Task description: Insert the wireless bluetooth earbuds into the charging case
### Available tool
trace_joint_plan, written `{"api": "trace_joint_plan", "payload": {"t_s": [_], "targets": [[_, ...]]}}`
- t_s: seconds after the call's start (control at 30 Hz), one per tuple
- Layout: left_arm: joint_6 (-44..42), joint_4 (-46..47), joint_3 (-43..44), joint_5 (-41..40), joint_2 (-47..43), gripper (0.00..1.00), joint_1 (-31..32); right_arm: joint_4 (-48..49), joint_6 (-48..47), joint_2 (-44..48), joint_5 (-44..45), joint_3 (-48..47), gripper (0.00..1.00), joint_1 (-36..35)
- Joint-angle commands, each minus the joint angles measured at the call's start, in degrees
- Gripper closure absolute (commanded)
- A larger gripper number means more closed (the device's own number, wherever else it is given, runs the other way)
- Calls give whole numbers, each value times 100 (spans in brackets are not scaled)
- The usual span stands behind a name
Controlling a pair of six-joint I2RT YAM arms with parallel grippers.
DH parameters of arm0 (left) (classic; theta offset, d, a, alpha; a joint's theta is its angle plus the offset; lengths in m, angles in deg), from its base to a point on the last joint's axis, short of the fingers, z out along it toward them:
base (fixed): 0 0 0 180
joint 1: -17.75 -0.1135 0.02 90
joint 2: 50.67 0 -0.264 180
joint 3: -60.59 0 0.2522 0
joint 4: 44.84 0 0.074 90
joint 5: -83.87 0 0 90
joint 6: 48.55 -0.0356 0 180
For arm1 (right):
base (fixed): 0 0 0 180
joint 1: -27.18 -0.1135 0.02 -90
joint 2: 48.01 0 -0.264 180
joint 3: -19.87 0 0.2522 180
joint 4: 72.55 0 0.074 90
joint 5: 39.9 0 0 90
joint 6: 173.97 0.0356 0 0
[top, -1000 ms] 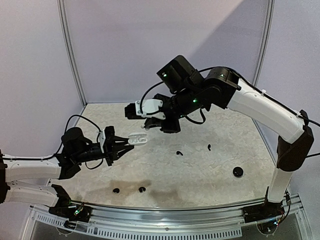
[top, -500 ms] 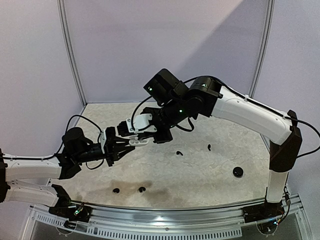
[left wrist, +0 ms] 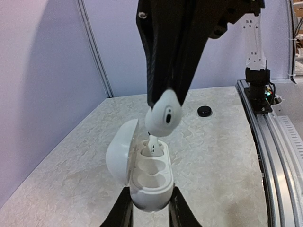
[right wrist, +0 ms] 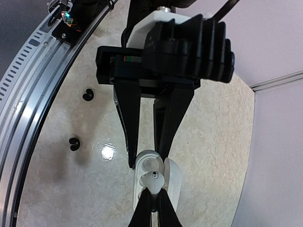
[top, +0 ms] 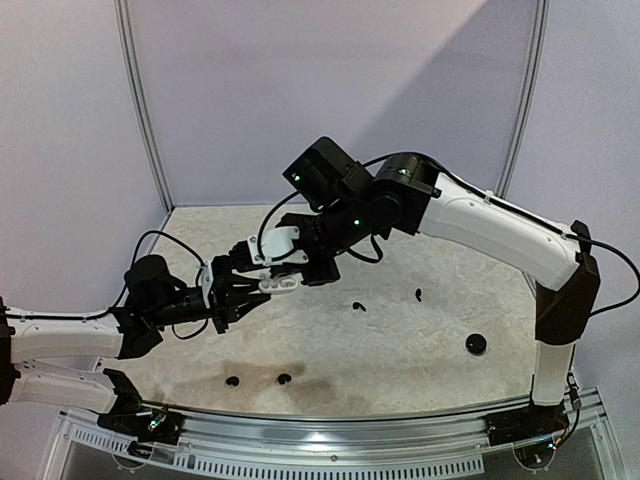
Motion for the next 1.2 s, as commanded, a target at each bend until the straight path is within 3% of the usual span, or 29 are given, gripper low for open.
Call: {"api": "trace_joint_plan", "payload": {"t_s": [0.0,0.6,1.17], "targets": [[-88,37,64,11,40,100,121,73,8,-124,-115,-162,100,-66],[-176,29,37,14,-3,100,138,-161,-255,-513,551,-271,100,-89],[-336,55,72,-80,40,100,147,-167,-236,-603,475,-207,100,-85]]}}
